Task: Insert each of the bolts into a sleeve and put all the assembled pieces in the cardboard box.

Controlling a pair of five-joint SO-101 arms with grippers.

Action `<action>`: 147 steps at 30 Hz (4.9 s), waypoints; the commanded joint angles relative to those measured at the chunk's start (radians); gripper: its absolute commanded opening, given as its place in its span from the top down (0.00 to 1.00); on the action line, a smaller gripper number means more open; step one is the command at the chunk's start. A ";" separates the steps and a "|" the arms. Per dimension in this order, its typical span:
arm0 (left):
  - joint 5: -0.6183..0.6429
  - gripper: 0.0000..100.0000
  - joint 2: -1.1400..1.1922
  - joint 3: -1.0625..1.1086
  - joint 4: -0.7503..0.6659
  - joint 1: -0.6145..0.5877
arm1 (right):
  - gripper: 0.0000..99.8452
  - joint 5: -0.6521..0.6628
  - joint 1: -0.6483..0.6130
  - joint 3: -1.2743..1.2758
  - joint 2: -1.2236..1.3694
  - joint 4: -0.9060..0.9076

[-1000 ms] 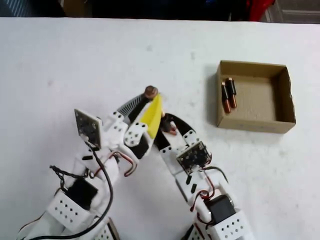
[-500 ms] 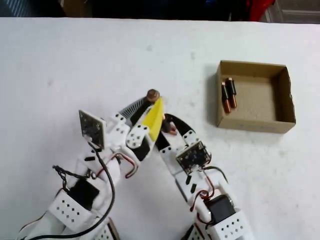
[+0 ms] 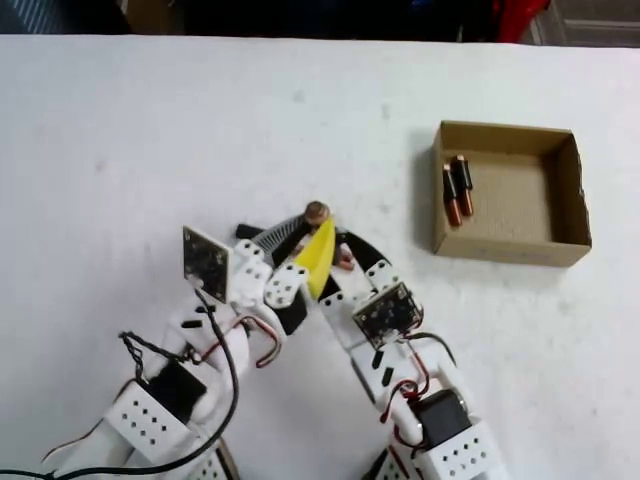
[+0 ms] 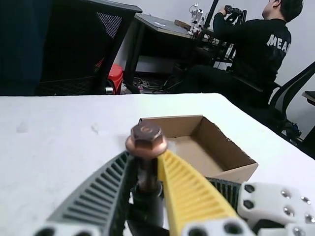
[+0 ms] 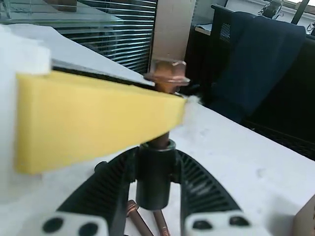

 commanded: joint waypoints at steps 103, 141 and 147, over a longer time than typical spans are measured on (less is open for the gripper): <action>-0.091 0.80 -0.048 -0.048 -0.003 -0.222 | 0.98 0.009 0.128 0.009 -0.004 0.030; -0.213 0.98 -0.516 0.094 0.763 -0.556 | 0.98 0.023 0.552 -0.416 0.143 0.332; -0.304 0.98 -0.516 0.164 0.783 -0.561 | 0.98 0.114 0.556 -0.592 0.489 0.328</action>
